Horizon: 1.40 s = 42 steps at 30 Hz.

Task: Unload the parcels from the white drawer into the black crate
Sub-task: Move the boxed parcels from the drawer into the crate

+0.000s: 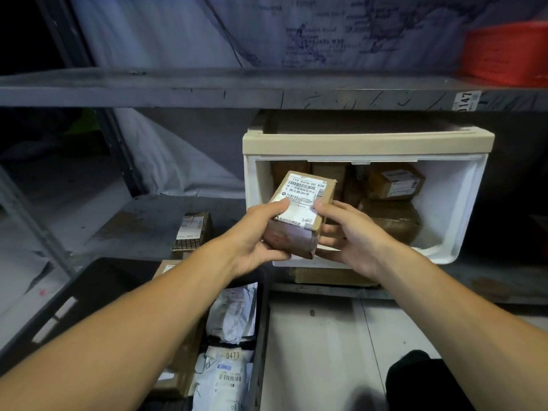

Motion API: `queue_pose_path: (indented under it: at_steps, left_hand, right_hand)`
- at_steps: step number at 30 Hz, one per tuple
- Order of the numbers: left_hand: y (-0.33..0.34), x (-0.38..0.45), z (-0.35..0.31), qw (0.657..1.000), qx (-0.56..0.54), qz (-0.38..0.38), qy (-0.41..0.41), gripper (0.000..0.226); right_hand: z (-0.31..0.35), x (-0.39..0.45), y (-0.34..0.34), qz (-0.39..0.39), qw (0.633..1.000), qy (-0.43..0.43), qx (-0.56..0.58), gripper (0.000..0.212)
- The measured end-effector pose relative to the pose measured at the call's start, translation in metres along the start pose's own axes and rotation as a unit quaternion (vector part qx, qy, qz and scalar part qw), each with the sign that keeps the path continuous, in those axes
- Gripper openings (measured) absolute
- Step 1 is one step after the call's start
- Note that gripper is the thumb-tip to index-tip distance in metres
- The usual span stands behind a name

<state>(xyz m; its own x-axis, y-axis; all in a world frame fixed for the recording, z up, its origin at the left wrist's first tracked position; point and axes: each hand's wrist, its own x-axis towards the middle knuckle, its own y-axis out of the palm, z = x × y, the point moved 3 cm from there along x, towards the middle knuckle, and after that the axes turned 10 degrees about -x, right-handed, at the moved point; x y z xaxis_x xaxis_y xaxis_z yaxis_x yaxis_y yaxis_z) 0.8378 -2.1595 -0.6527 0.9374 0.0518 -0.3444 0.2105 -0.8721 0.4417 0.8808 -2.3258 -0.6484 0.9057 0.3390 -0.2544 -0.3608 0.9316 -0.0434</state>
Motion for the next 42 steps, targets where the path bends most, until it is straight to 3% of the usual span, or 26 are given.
queue_pose_path:
  at_steps: [6,14,23,42]
  left_hand:
    - [-0.009,-0.011,0.002,0.994,0.103,-0.004,-0.028,0.024]
    - [-0.047,-0.028,-0.007,0.997,0.051,-0.053,0.023,0.013]
    - [-0.127,-0.057,-0.015,0.986,0.112,-0.123,0.027,0.024]
    - [-0.294,-0.042,0.051,0.943,0.175,-0.268,-0.09,0.02]
  right_hand:
    - [0.005,-0.007,-0.006,-0.018,1.0,0.004,-0.01,0.019]
    - [0.002,-0.003,0.028,0.038,0.999,0.028,0.0,0.031]
    - [-0.026,0.008,0.106,0.114,0.99,0.087,-0.002,0.031]
    - [-0.17,0.05,0.255,0.146,0.962,0.228,0.037,0.031]
